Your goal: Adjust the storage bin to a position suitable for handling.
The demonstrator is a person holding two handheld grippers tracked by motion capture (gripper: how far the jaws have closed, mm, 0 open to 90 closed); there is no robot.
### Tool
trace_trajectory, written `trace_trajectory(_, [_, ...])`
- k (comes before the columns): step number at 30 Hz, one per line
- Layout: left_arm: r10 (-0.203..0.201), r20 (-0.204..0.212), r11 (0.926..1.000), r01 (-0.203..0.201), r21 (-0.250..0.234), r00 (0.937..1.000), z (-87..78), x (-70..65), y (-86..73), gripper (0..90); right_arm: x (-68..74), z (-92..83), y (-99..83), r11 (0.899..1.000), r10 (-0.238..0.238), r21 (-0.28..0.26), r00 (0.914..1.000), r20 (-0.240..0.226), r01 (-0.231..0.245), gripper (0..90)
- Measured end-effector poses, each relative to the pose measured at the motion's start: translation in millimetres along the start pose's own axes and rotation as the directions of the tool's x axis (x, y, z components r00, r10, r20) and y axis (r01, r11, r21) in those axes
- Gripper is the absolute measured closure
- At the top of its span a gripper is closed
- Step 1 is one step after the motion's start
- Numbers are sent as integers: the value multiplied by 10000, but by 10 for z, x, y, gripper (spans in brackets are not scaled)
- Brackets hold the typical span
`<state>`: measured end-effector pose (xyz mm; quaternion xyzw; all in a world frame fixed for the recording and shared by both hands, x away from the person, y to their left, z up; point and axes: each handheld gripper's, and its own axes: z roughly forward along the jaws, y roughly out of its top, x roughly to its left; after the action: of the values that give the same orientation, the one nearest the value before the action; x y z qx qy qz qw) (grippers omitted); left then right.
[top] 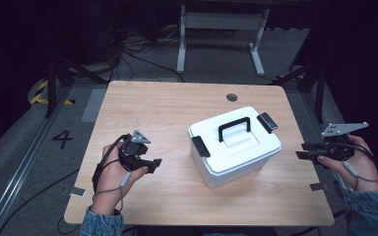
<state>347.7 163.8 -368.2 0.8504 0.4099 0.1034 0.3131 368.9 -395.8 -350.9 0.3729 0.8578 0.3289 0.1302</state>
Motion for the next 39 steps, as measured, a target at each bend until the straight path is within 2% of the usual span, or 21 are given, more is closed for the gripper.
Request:
trace_trajectory(2, [183, 112, 9998, -183, -21, 9998, 3, 24, 3, 384, -8, 3, -1, 9999, -110, -111, 9999, 14, 110, 533])
trace_trajectory(6, [-141, 239, 9993, 149, -340, 9996, 24, 32, 4, 384, -18, 13, -11, 9989, -348, -308, 9994, 62, 350, 511])
trace_trajectory(8, [-294, 257, 9983, 306, -495, 9992, 22, 35, 6, 384, -13, 13, -18, 9998, 95, -145, 9999, -105, -96, 519])
trace_trajectory(9, [-337, 274, 9981, 351, -498, 9991, 18, 32, 7, 384, -8, 14, -18, 9999, 68, -157, 9999, -84, -69, 506])
trace_trajectory(12, [73, 32, 9961, -70, -880, 10000, 10, 45, 18, 367, -4, 13, -19, 9997, 20, -241, 10000, 85, -18, 491])
trace_trajectory(14, [238, -10, 9954, -237, -928, 9997, 3, 52, 33, 349, 6, 14, -19, 9995, 17, -316, 9999, 106, -14, 486])
trace_trajectory(15, [277, -32, 9955, -279, -911, 9996, -1, 52, 41, 350, 15, 17, -19, 9995, 22, -324, 9999, 98, -19, 482])
trace_trajectory(16, [100, -41, 9969, -103, -778, 9999, -1, 37, 52, 355, 22, 19, -19, 9995, 9, -327, 10000, 80, -7, 480])
trace_trajectory(17, [156, -97, 9984, -161, -543, 9998, -4, 29, 76, 358, 27, 22, -19, 9995, -39, -329, 10000, 62, 41, 477])
trace_trajectory(19, [-19, -138, 9990, 13, -447, 9999, -10, 4, 119, 358, 38, 22, -18, 9994, -56, -336, 9999, 102, 59, 470])
trace_trajectory(20, [30, -53, 9993, -32, -377, 10000, -28, 6, 147, 358, 47, 23, -16, 9993, -70, -366, 9999, 111, 74, 468])
trace_trajectory(21, [-13, 18, 9980, 14, -634, 10000, -38, -1, 170, 358, 55, 24, -16, 9993, -48, -370, 9999, 98, 52, 464])
trace_trajectory(24, [-14, 165, 9963, 28, -855, 9999, -82, 4, 216, 358, 75, 32, -16, 9995, -80, -319, 9999, 86, 83, 461])
trace_trajectory(26, [191, 227, 9938, -165, -1097, 9996, -135, -3, 280, 358, 97, 44, -16, 9994, -100, -334, 9999, 16, 101, 455])
trace_trajectory(31, [277, 357, 9931, -234, -1145, 9990, -215, -23, 391, 349, 106, 71, -35, 9997, -109, -231, 9999, -6, 109, 442])
trace_trajectory(35, [561, 476, 9898, -493, -1335, 9973, -272, -47, 508, 349, 117, 92, -39, 9998, -89, -197, 10000, -16, 89, 439])
trace_trajectory(37, [550, 570, 9887, -464, -1424, 9969, -286, -63, 557, 349, 122, 101, -40, 9998, -109, -173, 9999, -26, 108, 438])
trace_trajectory(39, [702, 511, 9870, -620, -1480, 9962, -310, -78, 626, 349, 131, 105, -41, 9998, -119, -149, 9999, -56, 118, 438])
